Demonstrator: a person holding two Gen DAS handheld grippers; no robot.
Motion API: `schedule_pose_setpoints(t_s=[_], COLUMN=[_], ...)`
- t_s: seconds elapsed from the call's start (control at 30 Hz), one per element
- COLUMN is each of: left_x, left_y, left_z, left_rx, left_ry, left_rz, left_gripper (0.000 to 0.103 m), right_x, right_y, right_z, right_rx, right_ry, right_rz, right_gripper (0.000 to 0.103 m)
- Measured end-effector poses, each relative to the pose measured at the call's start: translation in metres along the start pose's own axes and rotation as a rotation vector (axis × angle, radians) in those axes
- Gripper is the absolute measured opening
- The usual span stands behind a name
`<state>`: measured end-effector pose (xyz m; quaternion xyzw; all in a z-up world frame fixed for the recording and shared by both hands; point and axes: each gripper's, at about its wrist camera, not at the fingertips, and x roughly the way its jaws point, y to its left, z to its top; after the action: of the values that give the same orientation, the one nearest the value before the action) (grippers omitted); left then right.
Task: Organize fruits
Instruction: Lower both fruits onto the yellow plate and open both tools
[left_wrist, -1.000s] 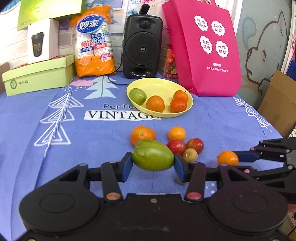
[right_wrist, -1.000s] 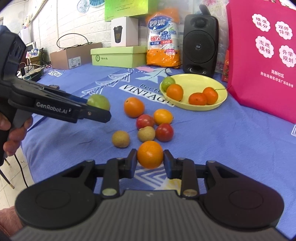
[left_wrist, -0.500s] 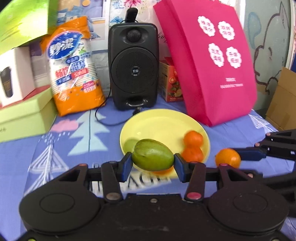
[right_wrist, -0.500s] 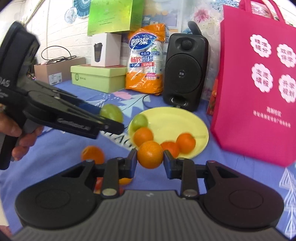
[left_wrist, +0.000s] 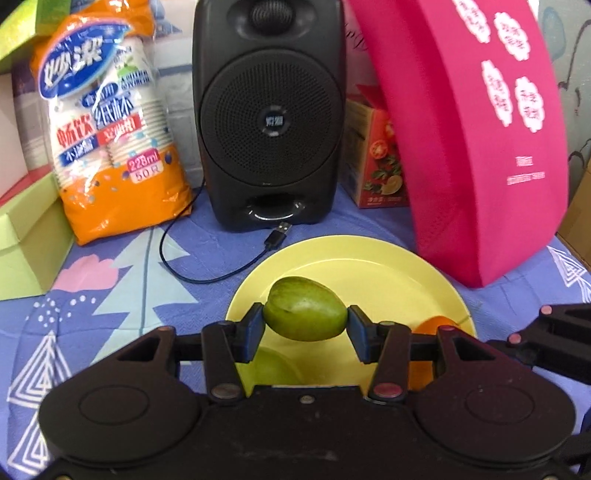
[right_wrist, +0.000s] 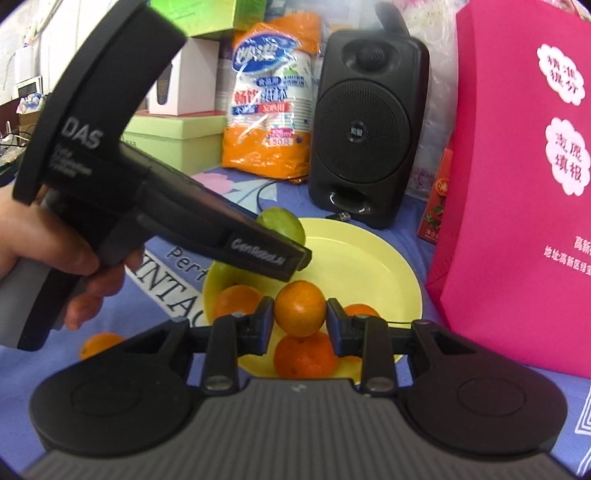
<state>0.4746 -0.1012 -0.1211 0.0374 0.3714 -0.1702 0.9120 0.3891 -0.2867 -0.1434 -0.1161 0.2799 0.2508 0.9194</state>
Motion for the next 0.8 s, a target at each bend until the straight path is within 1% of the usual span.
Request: schedule_pose_setpoints(t_s=[0.1,0.17,0.2,0.3,0.33,0.43,0.57,0.67,0.8], left_x=[0.011,0.014,0.013,0.002,-0.004,-0.022,-0.056,-0.082,-0.113], left_y=[0.003,0.005,0.007,0.005,0.003,-0.001,-0.002,-0.004,-0.009], left_z=[0.000,-0.001,-0.002,-0.002,-0.002,-0.003,-0.011,-0.026,-0.057], left_rx=[-0.011,-0.029,-0.035,-0.021,-0.008,0.017,0.017,0.020,0.026], left_ry=[0.025,0.026,0.024,-0.002,-0.008,-0.032,-0.060,-0.079,-0.078], left_rz=[0.000,0.004,0.005,0.011,0.017,0.019,0.003,0.000,-0.003], left_gripper=[0.048,0.049,0.051,0.063,0.065,0.065,0.066,0.066,0.067], right_x=[0.007,0.008,0.008,0.003,0.000,-0.010,-0.030,-0.048,-0.069], right_y=[-0.002,-0.002,-0.001,0.001,0.001,0.001,0.005,0.010,0.018], right_z=[-0.002,-0.002,-0.002,-0.003,-0.003,-0.001,-0.002,-0.009,-0.024], right_rx=[0.009,0.011,0.006,-0.005,-0.004,0.001,0.000,0.006,0.025], right_ry=[0.004,0.006,0.005,0.000,-0.006,-0.020,-0.044,-0.065,-0.072], right_rz=[0.003,0.009,0.007,-0.008,-0.011,-0.019,-0.023,-0.014,0.003], right_gripper=[0.030,0.029,0.029,0.030,0.030,0.031,0.033,0.037,0.037])
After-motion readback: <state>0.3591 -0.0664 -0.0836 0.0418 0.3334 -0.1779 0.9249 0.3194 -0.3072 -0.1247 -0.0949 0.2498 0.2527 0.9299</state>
